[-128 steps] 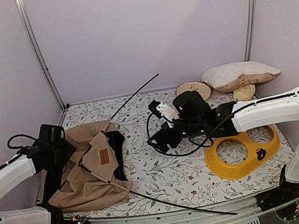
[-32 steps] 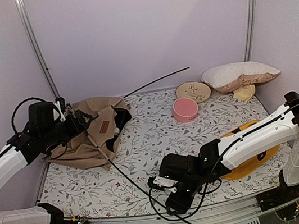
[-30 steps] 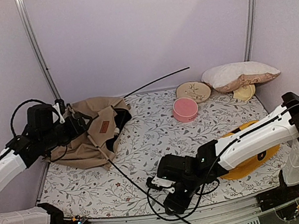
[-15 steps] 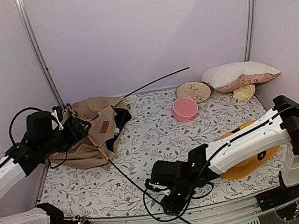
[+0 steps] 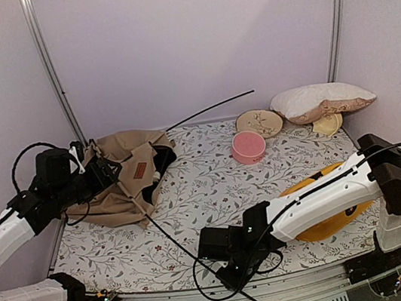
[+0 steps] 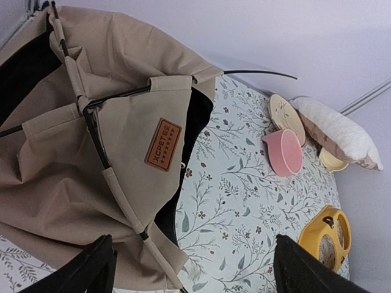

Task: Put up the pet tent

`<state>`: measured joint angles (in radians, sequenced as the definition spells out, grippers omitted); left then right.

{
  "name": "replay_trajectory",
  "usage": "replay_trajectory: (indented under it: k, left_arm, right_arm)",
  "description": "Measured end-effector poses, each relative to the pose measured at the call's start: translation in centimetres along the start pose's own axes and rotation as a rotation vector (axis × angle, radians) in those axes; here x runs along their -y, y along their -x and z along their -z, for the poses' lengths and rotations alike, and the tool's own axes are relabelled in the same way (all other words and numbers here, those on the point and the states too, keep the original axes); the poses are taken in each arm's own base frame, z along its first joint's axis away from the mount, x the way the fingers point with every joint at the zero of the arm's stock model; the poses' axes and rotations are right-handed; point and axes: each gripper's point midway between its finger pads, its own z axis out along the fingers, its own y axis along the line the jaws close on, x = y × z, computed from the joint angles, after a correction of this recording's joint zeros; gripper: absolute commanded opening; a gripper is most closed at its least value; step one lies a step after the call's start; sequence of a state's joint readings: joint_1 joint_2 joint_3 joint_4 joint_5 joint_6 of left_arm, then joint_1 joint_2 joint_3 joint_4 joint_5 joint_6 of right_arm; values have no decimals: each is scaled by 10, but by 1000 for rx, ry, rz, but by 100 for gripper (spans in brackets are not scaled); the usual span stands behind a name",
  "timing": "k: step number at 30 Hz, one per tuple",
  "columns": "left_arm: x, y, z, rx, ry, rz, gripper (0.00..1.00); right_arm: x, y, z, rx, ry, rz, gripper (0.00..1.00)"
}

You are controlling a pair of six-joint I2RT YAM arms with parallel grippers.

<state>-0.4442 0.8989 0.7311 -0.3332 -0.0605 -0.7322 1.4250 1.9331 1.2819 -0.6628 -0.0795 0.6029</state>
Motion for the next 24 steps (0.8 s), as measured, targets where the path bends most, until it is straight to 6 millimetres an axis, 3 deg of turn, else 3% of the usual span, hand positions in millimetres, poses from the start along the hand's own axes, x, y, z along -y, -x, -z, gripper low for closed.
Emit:
replay_trajectory:
  k: [11,17,24]
  left_arm:
    - [2,3,1,6,-4,-8,90]
    - [2,3,1,7,-5,-10,90]
    - [0,1,6,19,-15,-3,82]
  right_arm:
    - [3,-5,-2,-20,-50,-56,22]
    - [4,-5,0,-19,-63,-72,0]
    - [2,8,7,7,-46,-53,0]
